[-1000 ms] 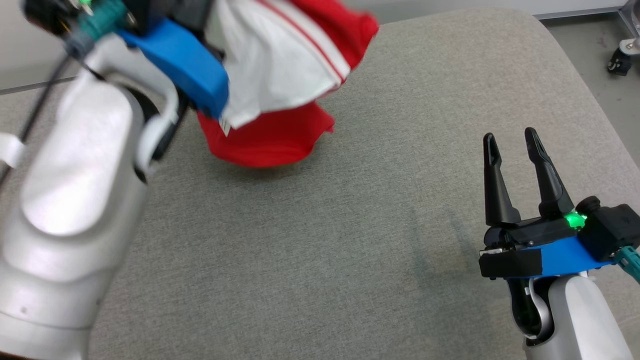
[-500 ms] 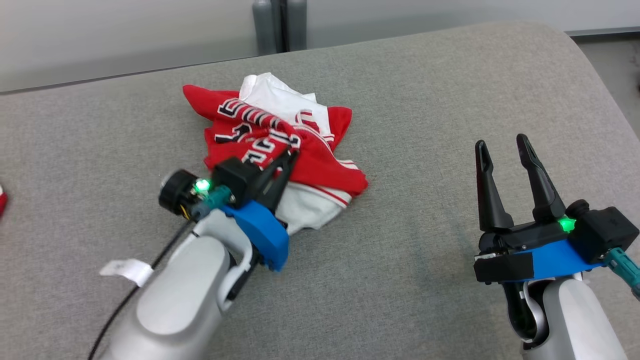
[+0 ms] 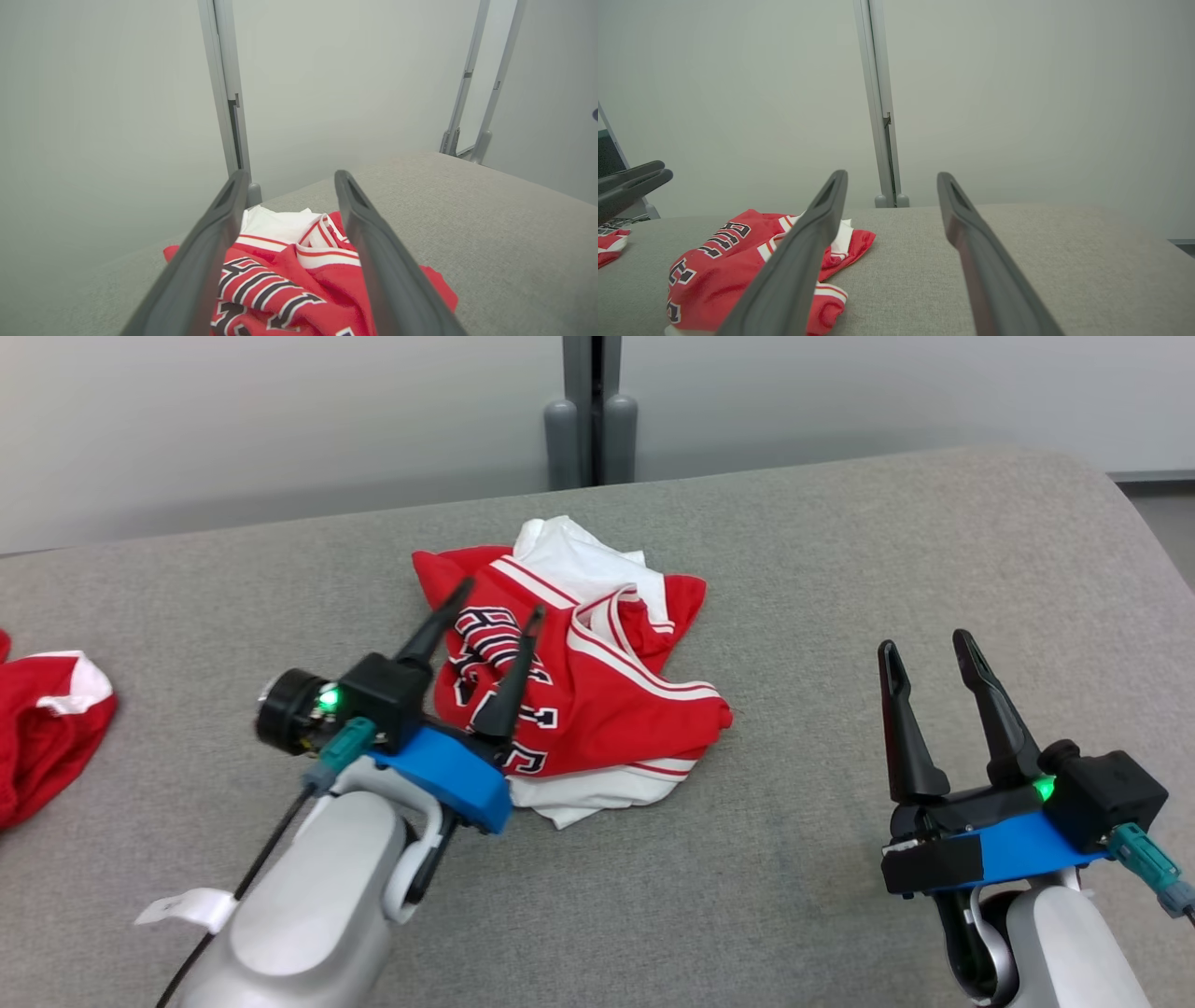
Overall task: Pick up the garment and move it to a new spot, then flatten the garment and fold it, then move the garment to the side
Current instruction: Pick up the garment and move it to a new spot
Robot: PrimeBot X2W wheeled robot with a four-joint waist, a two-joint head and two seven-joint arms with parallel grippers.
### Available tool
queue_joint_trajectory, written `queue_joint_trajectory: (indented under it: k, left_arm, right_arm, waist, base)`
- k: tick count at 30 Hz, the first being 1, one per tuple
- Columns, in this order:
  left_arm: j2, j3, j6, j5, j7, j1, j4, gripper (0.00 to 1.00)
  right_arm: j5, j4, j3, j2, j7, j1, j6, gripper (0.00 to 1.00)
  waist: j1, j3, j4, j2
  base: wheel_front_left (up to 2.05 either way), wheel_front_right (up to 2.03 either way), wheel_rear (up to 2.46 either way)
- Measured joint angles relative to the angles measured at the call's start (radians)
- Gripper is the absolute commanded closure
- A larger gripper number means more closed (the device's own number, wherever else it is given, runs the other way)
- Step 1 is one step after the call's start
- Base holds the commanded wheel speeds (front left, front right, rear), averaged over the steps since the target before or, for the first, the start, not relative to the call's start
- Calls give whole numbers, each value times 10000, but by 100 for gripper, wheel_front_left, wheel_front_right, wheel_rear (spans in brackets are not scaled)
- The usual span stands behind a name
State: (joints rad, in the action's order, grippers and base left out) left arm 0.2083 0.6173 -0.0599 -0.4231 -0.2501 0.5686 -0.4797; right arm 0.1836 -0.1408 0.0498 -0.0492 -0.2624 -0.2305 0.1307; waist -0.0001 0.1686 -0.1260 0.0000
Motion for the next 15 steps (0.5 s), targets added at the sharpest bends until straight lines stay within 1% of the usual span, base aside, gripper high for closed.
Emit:
queue_joint_trajectory:
  k: [5,8,11,15]
  left_arm:
    - [462,-790,435,-59,-100,-524,437,0]
    - [706,-1377,658,-25,-115,-971,986,0]
    - [840,-2044,895,138,-115,-1539,1678,0]
    - [888,-2869,1037,430,-115,-2386,2460,0]
  right_arm:
    - [-58,-73,-104,4,0,126,0,0]
    - [-69,-94,-203,6,0,151,0,0]
    - [-102,-151,-311,2,0,214,0,0]
    - [-140,-219,-355,4,0,253,0,0]
  waist:
    - [0,-211,323,0]
    - [0,-295,531,0]
    - [1,-339,711,0]
    - [1,-405,948,0]
  base:
    - [0,0,0]
    - [0,0,0]
    - [0,0,0]
    - [0,0,0]
